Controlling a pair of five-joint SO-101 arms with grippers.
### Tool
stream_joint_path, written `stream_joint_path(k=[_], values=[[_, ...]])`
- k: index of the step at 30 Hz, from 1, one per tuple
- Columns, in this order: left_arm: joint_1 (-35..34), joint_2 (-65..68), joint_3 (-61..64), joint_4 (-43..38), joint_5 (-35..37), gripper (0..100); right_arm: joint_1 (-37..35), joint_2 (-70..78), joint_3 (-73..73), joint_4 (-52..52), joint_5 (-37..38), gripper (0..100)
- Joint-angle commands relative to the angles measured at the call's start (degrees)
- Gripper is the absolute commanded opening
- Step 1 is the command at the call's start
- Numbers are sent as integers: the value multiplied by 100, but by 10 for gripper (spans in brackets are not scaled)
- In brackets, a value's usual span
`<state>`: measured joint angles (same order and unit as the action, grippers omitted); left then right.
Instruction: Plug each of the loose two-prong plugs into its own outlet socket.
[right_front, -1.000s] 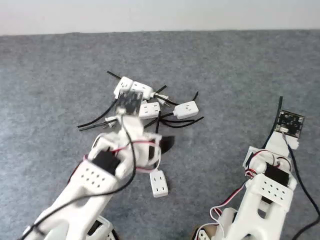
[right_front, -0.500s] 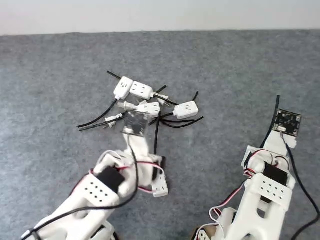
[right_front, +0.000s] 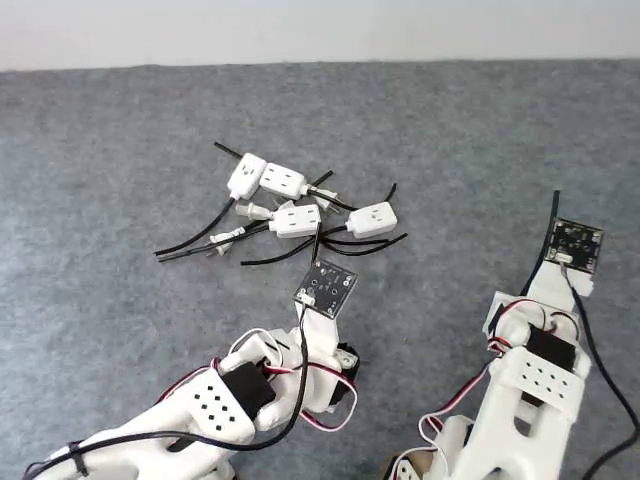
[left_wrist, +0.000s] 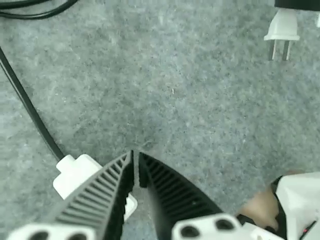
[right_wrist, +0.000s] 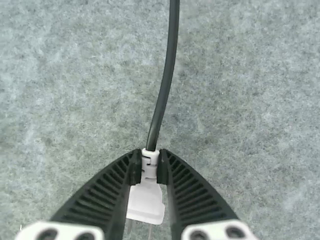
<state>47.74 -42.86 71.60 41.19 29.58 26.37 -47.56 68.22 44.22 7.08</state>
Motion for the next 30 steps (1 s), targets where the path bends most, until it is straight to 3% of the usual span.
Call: stream_joint_path(k=[1, 7, 19, 26, 30], values=[[26, 695, -277, -176, 299, 13, -57, -92, -70, -145, 18, 9], [70, 2119, -848, -343, 360, 13, -57, -92, -70, -145, 18, 9], [70, 2066, -769, -422, 334, 13, -48, -101, -70, -145, 26, 9], [-44, 35, -927, 695, -26, 15, -84, -127, -70, -145, 9, 9], [-985, -1495, -532, 1002, -782, 15, -514, -215, -281, 233, 0, 9]])
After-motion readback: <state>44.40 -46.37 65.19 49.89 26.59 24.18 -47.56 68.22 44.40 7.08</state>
